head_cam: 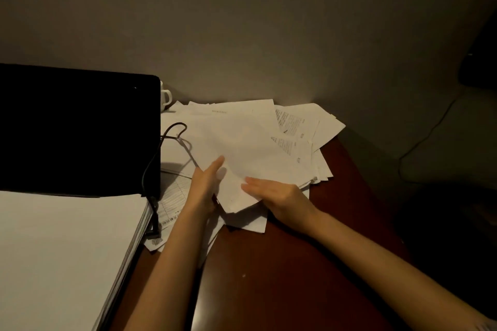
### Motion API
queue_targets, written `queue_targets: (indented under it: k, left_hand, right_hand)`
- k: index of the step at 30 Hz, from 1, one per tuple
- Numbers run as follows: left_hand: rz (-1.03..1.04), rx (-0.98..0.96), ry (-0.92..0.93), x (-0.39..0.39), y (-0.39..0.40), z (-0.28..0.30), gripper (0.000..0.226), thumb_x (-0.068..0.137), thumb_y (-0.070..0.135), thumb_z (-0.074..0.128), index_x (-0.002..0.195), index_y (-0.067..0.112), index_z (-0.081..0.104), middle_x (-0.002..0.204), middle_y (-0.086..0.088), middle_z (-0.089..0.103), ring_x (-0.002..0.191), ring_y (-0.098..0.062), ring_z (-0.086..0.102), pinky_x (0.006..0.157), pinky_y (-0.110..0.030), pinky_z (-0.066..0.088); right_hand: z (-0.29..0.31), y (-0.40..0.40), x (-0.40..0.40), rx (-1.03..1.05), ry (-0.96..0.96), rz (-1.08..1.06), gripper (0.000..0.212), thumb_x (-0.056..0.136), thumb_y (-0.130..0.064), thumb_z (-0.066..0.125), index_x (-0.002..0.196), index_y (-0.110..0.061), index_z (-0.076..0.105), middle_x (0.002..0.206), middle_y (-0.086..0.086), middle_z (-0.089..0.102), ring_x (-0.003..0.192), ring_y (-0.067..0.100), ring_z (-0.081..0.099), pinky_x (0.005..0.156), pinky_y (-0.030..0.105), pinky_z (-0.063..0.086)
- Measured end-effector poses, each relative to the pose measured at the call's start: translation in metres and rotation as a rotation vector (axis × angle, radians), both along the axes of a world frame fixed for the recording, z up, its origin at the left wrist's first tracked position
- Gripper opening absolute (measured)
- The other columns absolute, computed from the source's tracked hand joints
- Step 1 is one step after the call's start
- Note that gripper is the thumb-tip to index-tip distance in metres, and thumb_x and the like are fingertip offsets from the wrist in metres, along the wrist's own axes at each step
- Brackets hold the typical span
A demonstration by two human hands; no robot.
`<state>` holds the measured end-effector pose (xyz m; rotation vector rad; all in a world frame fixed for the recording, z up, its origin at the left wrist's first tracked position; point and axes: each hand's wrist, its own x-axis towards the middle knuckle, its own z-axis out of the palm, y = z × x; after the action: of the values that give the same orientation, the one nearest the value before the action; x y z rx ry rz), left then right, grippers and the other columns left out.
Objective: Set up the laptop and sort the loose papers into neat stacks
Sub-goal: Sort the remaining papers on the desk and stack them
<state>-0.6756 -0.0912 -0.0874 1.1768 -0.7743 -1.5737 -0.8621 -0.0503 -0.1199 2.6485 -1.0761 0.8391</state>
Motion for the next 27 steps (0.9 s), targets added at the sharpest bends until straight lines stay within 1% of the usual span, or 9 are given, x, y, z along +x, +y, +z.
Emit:
queue_targets:
  k: [3, 6, 8, 10, 12, 14, 18, 24, 27]
  left_hand:
    - [0.09, -0.094, -0.139, -0.008, 0.001, -0.009, 0.04, 0.086, -0.01, 0.052, 0.124, 0.003, 0.053, 0.114, -0.012, 0.064, 0.101, -0.028, 0.063, 0.075, -0.033, 0.053]
    - [0.107, -0.139, -0.202, -0.011, -0.003, -0.019, 0.051, 0.081, -0.015, 0.048, 0.128, 0.004, 0.049, 0.114, -0.01, 0.062, 0.105, -0.03, 0.061, 0.079, -0.031, 0.049]
    - [0.106, -0.152, -0.235, -0.013, -0.005, -0.022, 0.054, 0.081, -0.014, 0.048, 0.131, 0.006, 0.047, 0.12, -0.009, 0.06, 0.107, -0.029, 0.058, 0.085, -0.032, 0.046]
    - [0.111, -0.162, -0.245, -0.013, -0.008, -0.026, 0.056, 0.08, -0.014, 0.048, 0.131, 0.007, 0.046, 0.121, -0.01, 0.06, 0.108, -0.03, 0.058, 0.087, -0.035, 0.047]
    - [0.11, -0.175, -0.244, -0.012, -0.009, -0.028, 0.058, 0.079, -0.013, 0.049, 0.132, 0.008, 0.046, 0.121, -0.011, 0.06, 0.108, -0.03, 0.058, 0.089, -0.038, 0.048]
    - [0.113, -0.176, -0.241, -0.012, -0.011, -0.03, 0.058, 0.079, -0.014, 0.048, 0.132, 0.009, 0.046, 0.122, -0.011, 0.06, 0.109, -0.031, 0.057, 0.088, -0.037, 0.047]
    - [0.133, -0.162, -0.215, -0.015, -0.011, -0.027, 0.057, 0.081, -0.017, 0.047, 0.134, 0.005, 0.044, 0.123, -0.011, 0.058, 0.112, -0.031, 0.055, 0.088, -0.034, 0.044]
    - [0.144, -0.175, -0.219, -0.014, -0.007, -0.024, 0.055, 0.081, -0.017, 0.046, 0.132, 0.004, 0.046, 0.119, -0.011, 0.06, 0.108, -0.029, 0.057, 0.085, -0.031, 0.044]
    - [0.144, -0.148, -0.188, -0.013, -0.006, -0.019, 0.054, 0.082, -0.019, 0.046, 0.132, 0.002, 0.046, 0.12, -0.014, 0.059, 0.108, -0.03, 0.057, 0.086, -0.032, 0.044]
  right_hand:
    - [0.008, 0.003, -0.002, 0.216, 0.053, 0.045, 0.039, 0.095, -0.028, 0.046, 0.127, -0.01, 0.059, 0.128, 0.011, 0.06, 0.119, 0.022, 0.058, 0.098, 0.034, 0.049]
    - [0.025, 0.0, -0.015, 0.185, -0.049, -0.08, 0.039, 0.096, -0.037, 0.044, 0.125, -0.016, 0.061, 0.117, 0.004, 0.067, 0.106, 0.019, 0.063, 0.087, 0.033, 0.053]
    - [0.041, -0.018, -0.029, 0.178, -0.34, -0.489, 0.035, 0.097, -0.034, 0.047, 0.124, -0.017, 0.062, 0.118, 0.005, 0.065, 0.107, 0.021, 0.06, 0.087, 0.035, 0.05]
    - [0.046, -0.046, -0.051, 0.33, -0.392, -0.987, 0.034, 0.097, -0.033, 0.049, 0.121, -0.013, 0.062, 0.124, 0.008, 0.058, 0.115, 0.025, 0.051, 0.093, 0.038, 0.045]
    - [0.041, -0.068, -0.067, 0.578, -0.428, -1.239, 0.03, 0.091, -0.04, 0.054, 0.102, -0.014, 0.063, 0.12, 0.008, 0.058, 0.112, 0.028, 0.05, 0.092, 0.04, 0.046]
    - [0.038, -0.082, -0.075, 0.719, -0.661, -1.227, 0.024, 0.081, -0.042, 0.06, 0.088, -0.019, 0.06, 0.112, 0.003, 0.063, 0.1, 0.026, 0.056, 0.084, 0.039, 0.051]
    - [0.057, -0.095, -0.073, 0.841, -1.001, -1.145, 0.038, 0.083, -0.024, 0.07, 0.115, -0.008, 0.055, 0.114, 0.005, 0.059, 0.103, 0.024, 0.057, 0.07, 0.028, 0.046]
    - [0.067, -0.089, -0.06, 0.941, -0.891, -0.947, 0.044, 0.088, -0.015, 0.066, 0.127, -0.002, 0.051, 0.131, 0.006, 0.054, 0.12, 0.028, 0.05, 0.085, 0.03, 0.041]
    - [0.064, -0.077, -0.055, 0.912, -0.777, -0.916, 0.037, 0.091, -0.01, 0.06, 0.125, 0.002, 0.052, 0.12, 0.01, 0.058, 0.106, 0.028, 0.056, 0.075, 0.031, 0.049]
